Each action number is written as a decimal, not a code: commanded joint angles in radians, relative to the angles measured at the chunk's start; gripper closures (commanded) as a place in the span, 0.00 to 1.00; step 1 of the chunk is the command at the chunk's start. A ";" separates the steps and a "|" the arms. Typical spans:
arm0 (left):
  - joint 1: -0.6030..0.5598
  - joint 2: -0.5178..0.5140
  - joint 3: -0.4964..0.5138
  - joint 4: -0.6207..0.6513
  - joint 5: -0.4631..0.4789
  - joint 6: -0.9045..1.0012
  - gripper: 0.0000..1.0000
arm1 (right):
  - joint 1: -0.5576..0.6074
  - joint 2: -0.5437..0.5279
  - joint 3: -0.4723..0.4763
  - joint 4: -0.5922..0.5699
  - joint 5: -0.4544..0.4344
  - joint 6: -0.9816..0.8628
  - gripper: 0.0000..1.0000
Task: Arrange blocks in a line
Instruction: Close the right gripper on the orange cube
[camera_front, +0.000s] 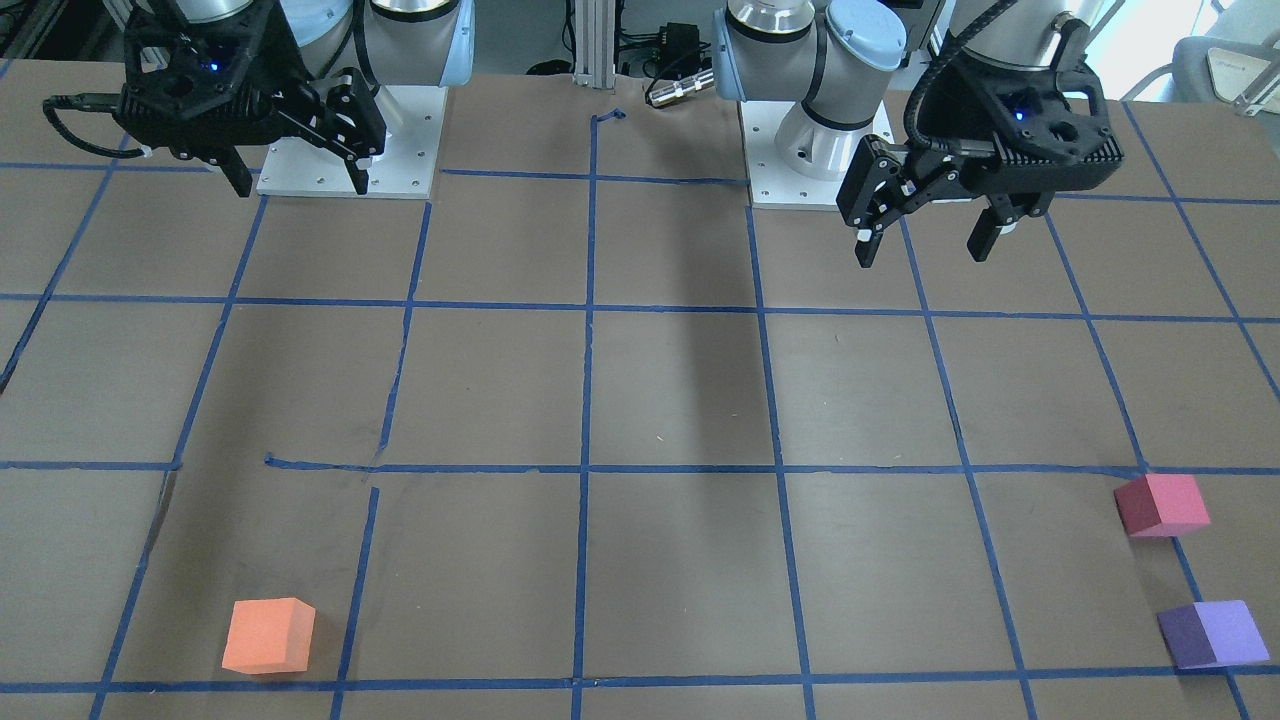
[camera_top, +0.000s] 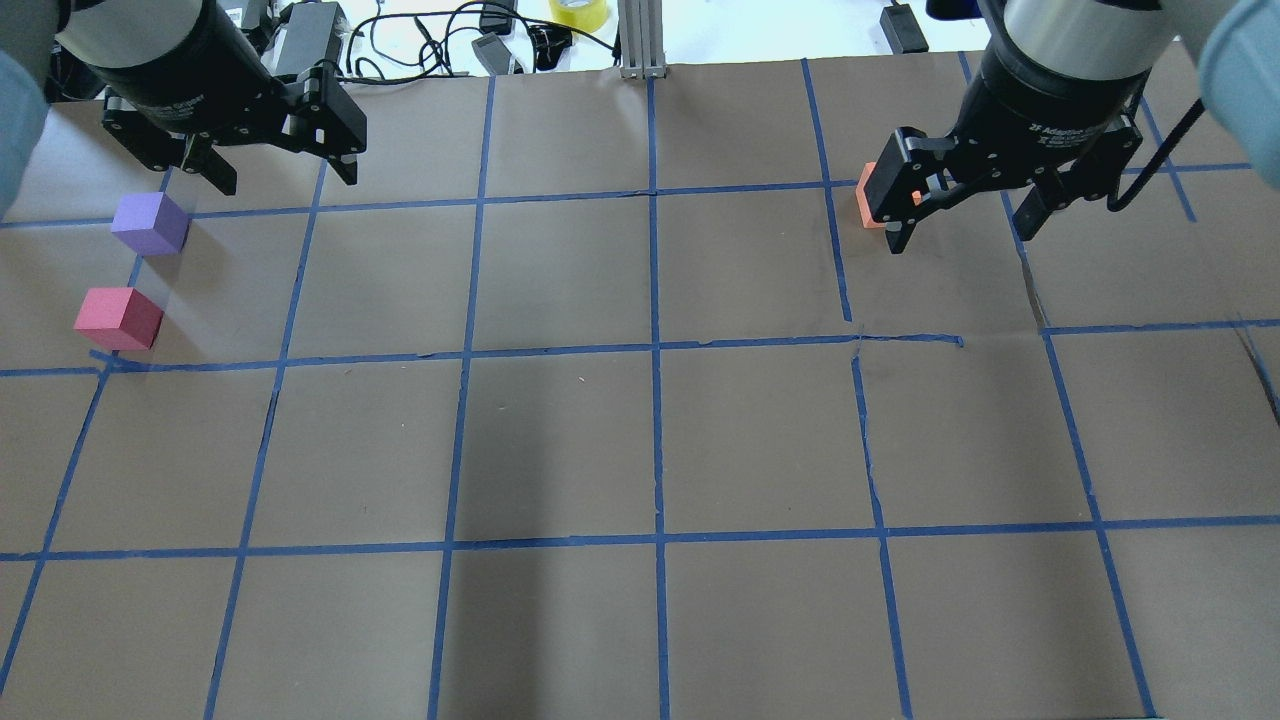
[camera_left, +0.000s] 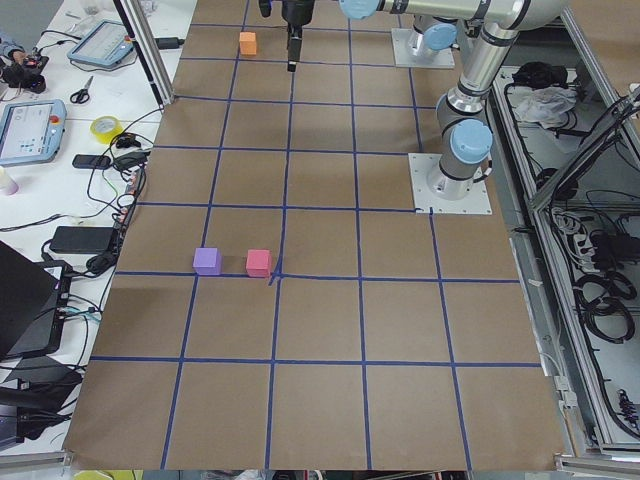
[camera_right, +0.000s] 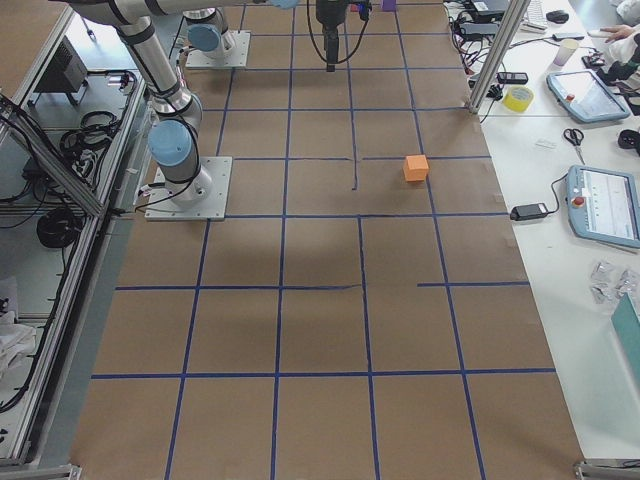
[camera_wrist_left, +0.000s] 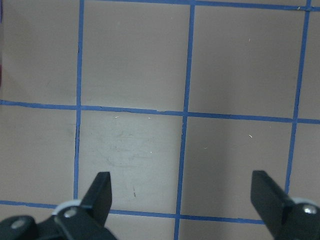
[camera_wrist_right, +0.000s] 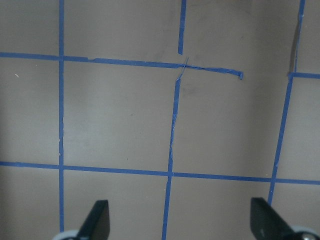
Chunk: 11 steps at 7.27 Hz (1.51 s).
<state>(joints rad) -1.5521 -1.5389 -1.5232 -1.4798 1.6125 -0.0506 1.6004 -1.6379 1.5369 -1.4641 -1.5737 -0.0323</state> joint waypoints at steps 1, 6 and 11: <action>-0.002 0.003 -0.002 -0.002 0.000 0.000 0.00 | -0.022 0.061 0.000 -0.078 -0.015 0.000 0.00; -0.006 -0.006 -0.003 -0.008 0.000 -0.002 0.00 | -0.079 0.240 0.000 -0.325 -0.003 -0.014 0.00; -0.005 -0.004 -0.003 -0.008 0.001 0.000 0.00 | -0.112 0.530 -0.001 -0.767 -0.002 -0.119 0.00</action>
<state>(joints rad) -1.5583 -1.5435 -1.5263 -1.4880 1.6135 -0.0508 1.5101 -1.1902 1.5366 -2.1076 -1.5756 -0.1109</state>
